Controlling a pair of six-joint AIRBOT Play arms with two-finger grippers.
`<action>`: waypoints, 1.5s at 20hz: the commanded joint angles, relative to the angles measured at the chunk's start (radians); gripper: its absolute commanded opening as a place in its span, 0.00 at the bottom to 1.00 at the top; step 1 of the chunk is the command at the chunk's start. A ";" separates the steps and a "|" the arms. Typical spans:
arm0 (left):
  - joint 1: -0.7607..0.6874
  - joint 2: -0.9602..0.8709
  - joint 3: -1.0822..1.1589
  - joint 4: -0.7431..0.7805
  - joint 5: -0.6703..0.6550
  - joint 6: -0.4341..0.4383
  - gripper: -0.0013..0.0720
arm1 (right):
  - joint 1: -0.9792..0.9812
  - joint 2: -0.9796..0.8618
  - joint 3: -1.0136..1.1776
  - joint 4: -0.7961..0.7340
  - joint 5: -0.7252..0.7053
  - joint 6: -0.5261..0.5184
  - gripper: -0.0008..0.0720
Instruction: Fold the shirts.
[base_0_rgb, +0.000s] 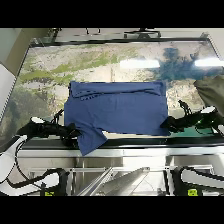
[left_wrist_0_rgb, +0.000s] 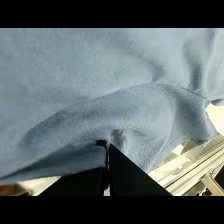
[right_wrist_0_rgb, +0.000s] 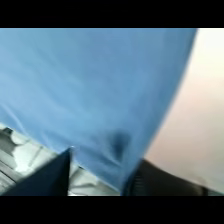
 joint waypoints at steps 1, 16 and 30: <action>-0.003 0.000 0.001 -0.003 -0.004 0.003 0.06 | -0.024 0.001 -0.013 0.041 0.066 -0.043 0.15; 0.098 0.072 0.459 -0.243 -0.171 0.082 0.06 | -0.067 0.001 0.085 0.567 -0.001 -0.228 0.03; -0.060 -0.645 1.227 -0.246 -0.072 0.096 0.06 | 0.061 -0.391 0.533 0.589 -0.311 -0.241 0.03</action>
